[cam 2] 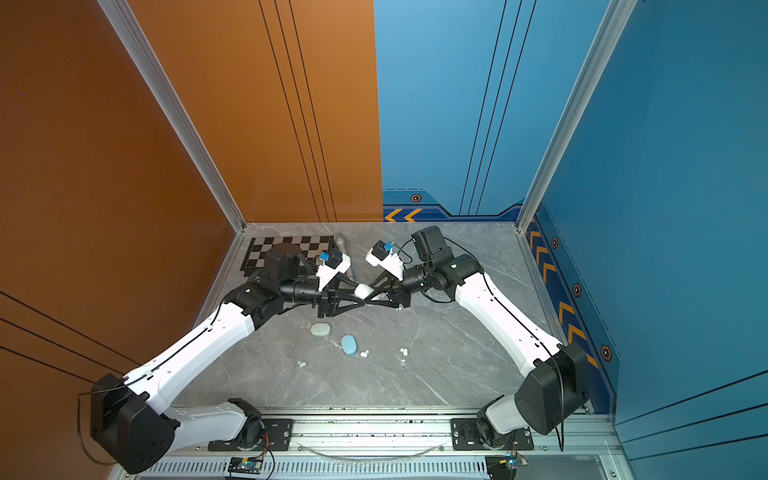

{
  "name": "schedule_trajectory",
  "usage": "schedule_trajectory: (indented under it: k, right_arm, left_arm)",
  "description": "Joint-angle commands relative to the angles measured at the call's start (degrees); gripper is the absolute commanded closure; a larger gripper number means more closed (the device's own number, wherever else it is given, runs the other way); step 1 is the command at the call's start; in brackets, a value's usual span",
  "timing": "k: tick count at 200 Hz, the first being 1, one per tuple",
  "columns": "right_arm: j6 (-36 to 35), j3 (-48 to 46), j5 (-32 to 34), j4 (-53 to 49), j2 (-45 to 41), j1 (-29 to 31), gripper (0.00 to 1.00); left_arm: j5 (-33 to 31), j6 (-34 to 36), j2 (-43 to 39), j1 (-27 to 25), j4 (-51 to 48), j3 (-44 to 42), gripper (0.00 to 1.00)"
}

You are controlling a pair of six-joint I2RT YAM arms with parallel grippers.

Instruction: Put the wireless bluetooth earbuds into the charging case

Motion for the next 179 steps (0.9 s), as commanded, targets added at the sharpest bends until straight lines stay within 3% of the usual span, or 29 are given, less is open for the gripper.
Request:
schedule_trajectory:
  k: [1, 48, 72, 121, 155, 179]
  right_arm:
    - [-0.03, 1.31, 0.07, -0.32, 0.31, 0.89, 0.95]
    - [-0.32, 1.16, 0.88, -0.69, 0.26, 1.21, 0.93]
    - [-0.21, 1.16, 2.27, -0.71, 0.41, 1.16, 0.84]
    - [0.62, 0.88, 3.51, -0.54, 0.07, 0.23, 0.49]
    - [1.04, 0.4, 4.55, -0.28, -0.12, -0.15, 0.41]
    - [1.81, -0.09, 4.92, 0.53, -0.11, -0.58, 0.42]
  left_arm:
    - [1.46, 0.11, 0.53, -1.08, 0.63, 0.46, 0.59]
    - [0.75, 0.19, 0.47, -1.08, 0.66, 0.84, 0.78]
    - [0.31, 0.23, 0.47, -1.08, 0.98, 0.99, 1.0]
    - [-0.29, -0.15, 0.72, -0.81, 1.57, 0.95, 1.0]
    - [-0.32, -0.41, 0.75, -0.72, 1.71, 0.79, 1.0]
    - [-0.69, -0.55, 0.81, -0.73, 1.85, 0.64, 1.0]
